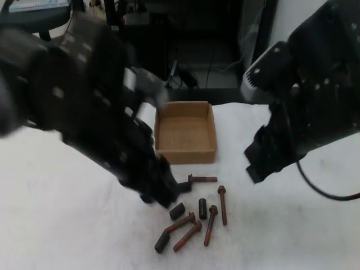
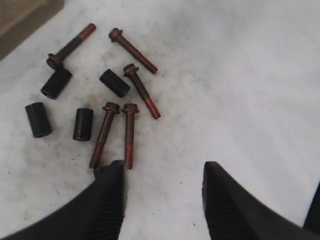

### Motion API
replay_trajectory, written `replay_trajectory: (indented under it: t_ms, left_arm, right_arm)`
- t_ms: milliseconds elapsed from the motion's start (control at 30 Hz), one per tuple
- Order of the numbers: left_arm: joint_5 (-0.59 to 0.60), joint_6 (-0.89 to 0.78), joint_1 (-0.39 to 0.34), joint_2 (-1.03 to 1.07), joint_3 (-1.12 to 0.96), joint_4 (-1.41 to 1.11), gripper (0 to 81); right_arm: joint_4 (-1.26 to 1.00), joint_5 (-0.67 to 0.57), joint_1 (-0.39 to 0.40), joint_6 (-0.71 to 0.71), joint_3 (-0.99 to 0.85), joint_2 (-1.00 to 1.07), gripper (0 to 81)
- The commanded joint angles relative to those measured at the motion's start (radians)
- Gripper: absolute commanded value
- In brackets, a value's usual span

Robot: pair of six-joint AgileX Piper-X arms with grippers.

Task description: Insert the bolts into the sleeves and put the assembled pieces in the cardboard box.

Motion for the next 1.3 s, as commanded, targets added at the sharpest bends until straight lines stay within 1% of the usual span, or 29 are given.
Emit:
replay_trajectory:
  t_ms: [0, 100, 200, 267, 333, 433, 567, 833, 1067, 1267]
  left_arm:
    - [-0.073, 0.056, -0.088, 0.100, -0.008, -0.021, 43.8]
    - [-0.088, 0.054, -0.136, 0.206, -0.008, -0.021, 43.8]
    - [-0.111, 0.048, -0.179, 0.283, -0.008, -0.044, 43.7]
    - [-0.127, 0.048, -0.204, 0.321, -0.008, -0.070, 43.4]
    - [-0.156, 0.048, -0.221, 0.343, -0.010, -0.089, 41.3]
    - [-0.184, 0.036, -0.225, 0.359, -0.010, -0.118, 38.1]
    - [-0.244, 0.002, -0.225, 0.359, -0.010, -0.176, 38.0]
    - [-0.400, 0.003, -0.225, 0.359, -0.010, -0.207, 38.0]
    - [-0.400, 0.100, -0.225, 0.365, -0.057, -0.206, 38.0]
    - [-0.359, 0.101, -0.225, 0.420, -0.145, -0.123, 38.0]
  right_arm:
    - [0.012, -0.017, -0.056, 0.003, -0.012, -0.017, 33.9]
    - [0.012, -0.042, -0.106, 0.003, -0.012, -0.017, 33.9]
    - [0.012, -0.043, -0.148, 0.003, -0.012, -0.017, 33.9]
    - [0.015, -0.043, -0.166, 0.003, -0.012, -0.017, 33.9]
    - [0.020, -0.043, -0.180, 0.003, -0.012, -0.017, 33.9]
    - [0.027, -0.043, -0.184, 0.003, -0.012, -0.017, 33.9]
    - [0.039, -0.043, -0.183, 0.003, -0.012, -0.017, 33.9]
    - [0.039, -0.043, -0.183, 0.003, -0.012, -0.017, 33.9]
    - [0.039, -0.043, -0.183, 0.003, -0.012, -0.017, 33.9]
    - [0.039, -0.043, -0.183, 0.003, -0.012, -0.017, 33.9]
